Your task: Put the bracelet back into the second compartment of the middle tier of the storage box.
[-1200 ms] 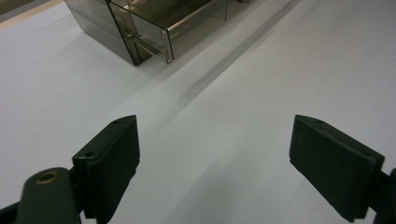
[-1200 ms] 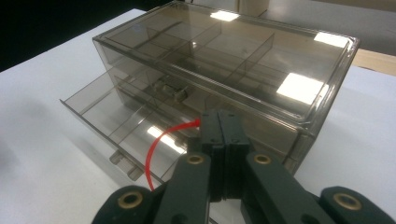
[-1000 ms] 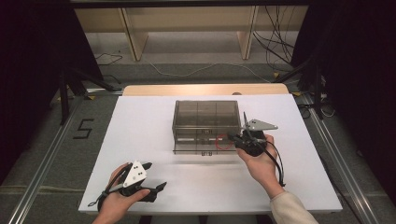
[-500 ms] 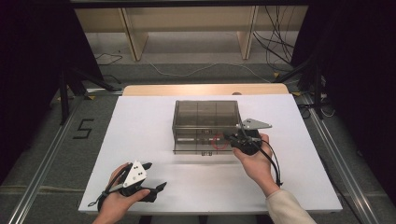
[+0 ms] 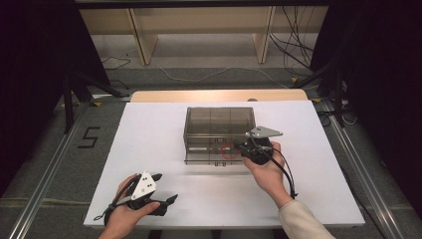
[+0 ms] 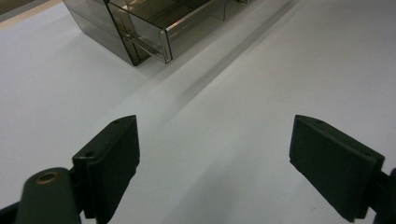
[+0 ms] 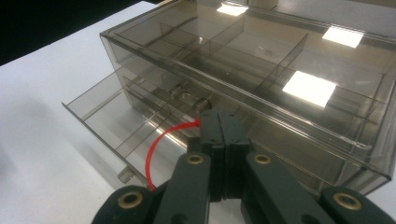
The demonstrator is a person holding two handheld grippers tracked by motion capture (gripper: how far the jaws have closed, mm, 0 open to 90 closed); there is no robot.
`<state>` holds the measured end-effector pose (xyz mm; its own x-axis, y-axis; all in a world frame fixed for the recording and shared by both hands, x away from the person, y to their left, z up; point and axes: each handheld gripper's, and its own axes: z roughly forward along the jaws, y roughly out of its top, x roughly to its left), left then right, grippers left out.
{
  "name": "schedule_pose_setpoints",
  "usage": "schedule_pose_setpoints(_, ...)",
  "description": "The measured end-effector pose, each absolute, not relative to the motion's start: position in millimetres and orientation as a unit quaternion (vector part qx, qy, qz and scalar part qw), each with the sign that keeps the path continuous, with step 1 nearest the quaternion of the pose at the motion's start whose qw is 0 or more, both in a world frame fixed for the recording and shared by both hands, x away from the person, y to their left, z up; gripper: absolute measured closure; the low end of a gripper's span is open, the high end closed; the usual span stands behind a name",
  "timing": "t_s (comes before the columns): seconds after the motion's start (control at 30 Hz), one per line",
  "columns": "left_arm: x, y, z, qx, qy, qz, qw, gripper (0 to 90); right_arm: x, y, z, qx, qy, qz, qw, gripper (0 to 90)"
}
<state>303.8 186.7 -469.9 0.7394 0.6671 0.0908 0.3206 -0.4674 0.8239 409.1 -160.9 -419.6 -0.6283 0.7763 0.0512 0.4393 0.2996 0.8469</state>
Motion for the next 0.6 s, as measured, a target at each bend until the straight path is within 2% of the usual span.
schedule_pose_setpoints(0.6,303.7,186.6,-469.7,0.832,0.296,0.205,0.423,15.9,415.5,-148.2,-426.8,0.383,0.792,0.433,0.196,90.0)
